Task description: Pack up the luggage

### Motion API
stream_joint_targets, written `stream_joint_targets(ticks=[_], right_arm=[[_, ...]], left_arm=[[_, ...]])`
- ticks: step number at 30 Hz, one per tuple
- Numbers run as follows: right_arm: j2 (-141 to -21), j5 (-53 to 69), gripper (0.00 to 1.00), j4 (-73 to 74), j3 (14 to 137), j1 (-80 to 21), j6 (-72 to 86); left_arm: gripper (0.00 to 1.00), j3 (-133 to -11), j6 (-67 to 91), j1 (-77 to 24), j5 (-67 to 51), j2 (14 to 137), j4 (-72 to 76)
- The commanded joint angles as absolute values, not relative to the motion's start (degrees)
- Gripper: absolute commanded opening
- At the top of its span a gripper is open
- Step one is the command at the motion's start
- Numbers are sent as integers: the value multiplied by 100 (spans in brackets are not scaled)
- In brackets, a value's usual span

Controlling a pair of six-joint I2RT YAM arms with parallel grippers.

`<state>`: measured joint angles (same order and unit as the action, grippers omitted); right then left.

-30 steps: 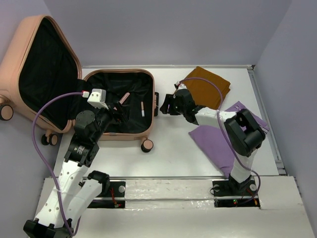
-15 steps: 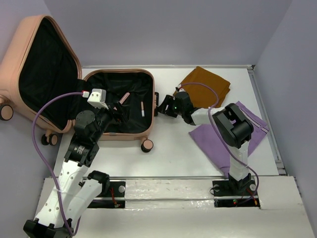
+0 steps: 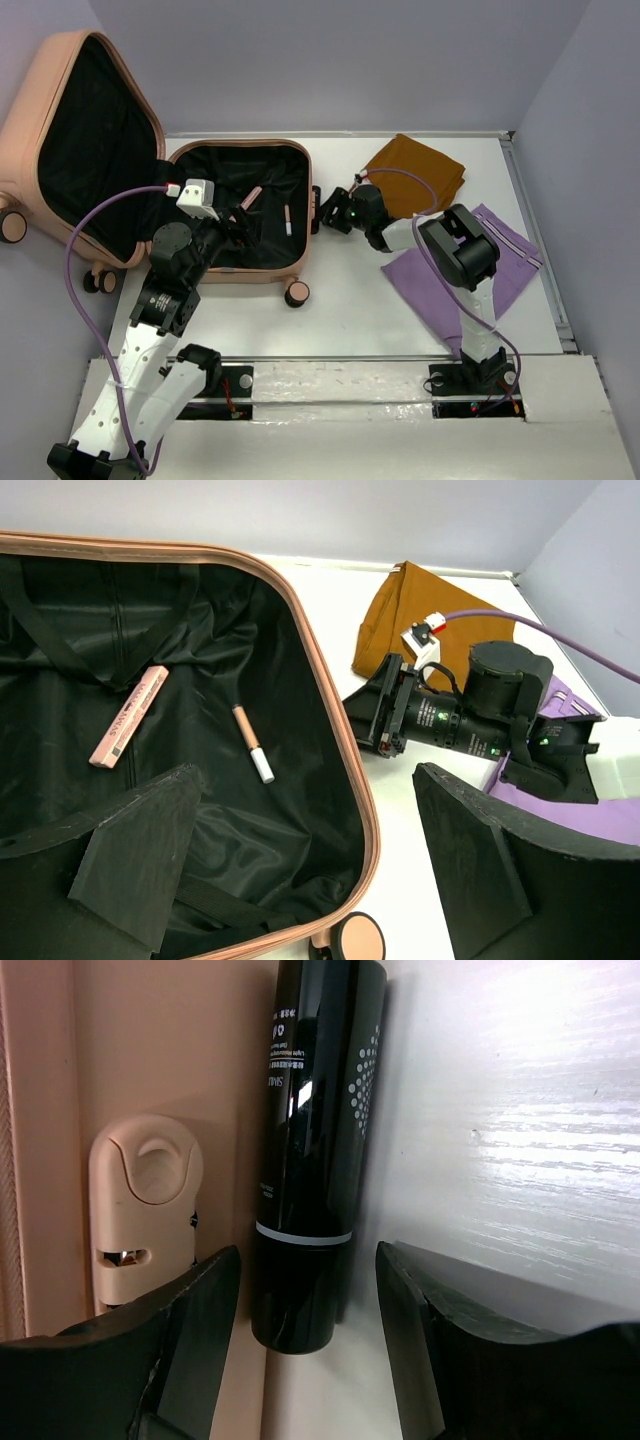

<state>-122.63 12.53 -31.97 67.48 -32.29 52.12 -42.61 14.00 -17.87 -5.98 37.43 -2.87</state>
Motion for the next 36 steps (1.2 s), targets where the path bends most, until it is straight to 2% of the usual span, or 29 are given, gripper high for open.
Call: stream_joint_targets(ticks=[1, 5, 10, 11, 12, 13, 18, 21, 25, 27, 29, 30, 31, 33, 36], right_arm=[[-12480, 1432, 59, -3270, 6855, -3313, 5265], [-12463, 1450, 50, -2929, 6943, -3313, 5046], [-12314, 1169, 49, -2119, 7224, -3375, 4404], [-12279, 1117, 39, -1970, 7225, -3375, 4360], [-12278, 1029, 39, -1908, 7207, -3375, 4333], [-12157, 907, 32, -1846, 7172, -3375, 4272], [-11402, 28, 29, -1399, 6690, -3322, 3719], [-11023, -535, 29, -1143, 6426, -3270, 3306], [-10635, -475, 29, -677, 6135, -3270, 2857], [-10442, -457, 34, -502, 6030, -3270, 2707], [-10354, -536, 44, -422, 5906, -3270, 2637], [-10380, -545, 53, -361, 5932, -3270, 2611], [-10423, -536, 56, -291, 6063, -3270, 2576], [-10590, -510, 59, -124, 6213, -3270, 2505], [-10792, -483, 57, 0, 6521, -3270, 2408]], left_arm=[[99, -4192, 1353, -1749, -659, 3700, -88], [99, -4184, 1345, -1749, -642, 3691, -79], [99, -4192, 1345, -1732, -642, 3665, -79], [99, -4184, 1345, -1731, -633, 3665, -79], [99, -4184, 1345, -1731, -642, 3665, -79], [99, -4175, 1345, -1731, -642, 3656, -88], [99, -4175, 1353, -1731, -650, 3639, -88], [99, -4175, 1354, -1731, -668, 3647, -88], [99, -4175, 1354, -1723, -677, 3630, -88], [99, -4184, 1354, -1723, -677, 3621, -79], [99, -4166, 1362, -1723, -694, 3621, -79], [99, -4175, 1362, -1723, -703, 3630, -70], [99, -4175, 1362, -1723, -703, 3639, -70], [99, -4166, 1362, -1723, -712, 3647, -70], [99, -4166, 1362, -1723, -686, 3621, -79]])
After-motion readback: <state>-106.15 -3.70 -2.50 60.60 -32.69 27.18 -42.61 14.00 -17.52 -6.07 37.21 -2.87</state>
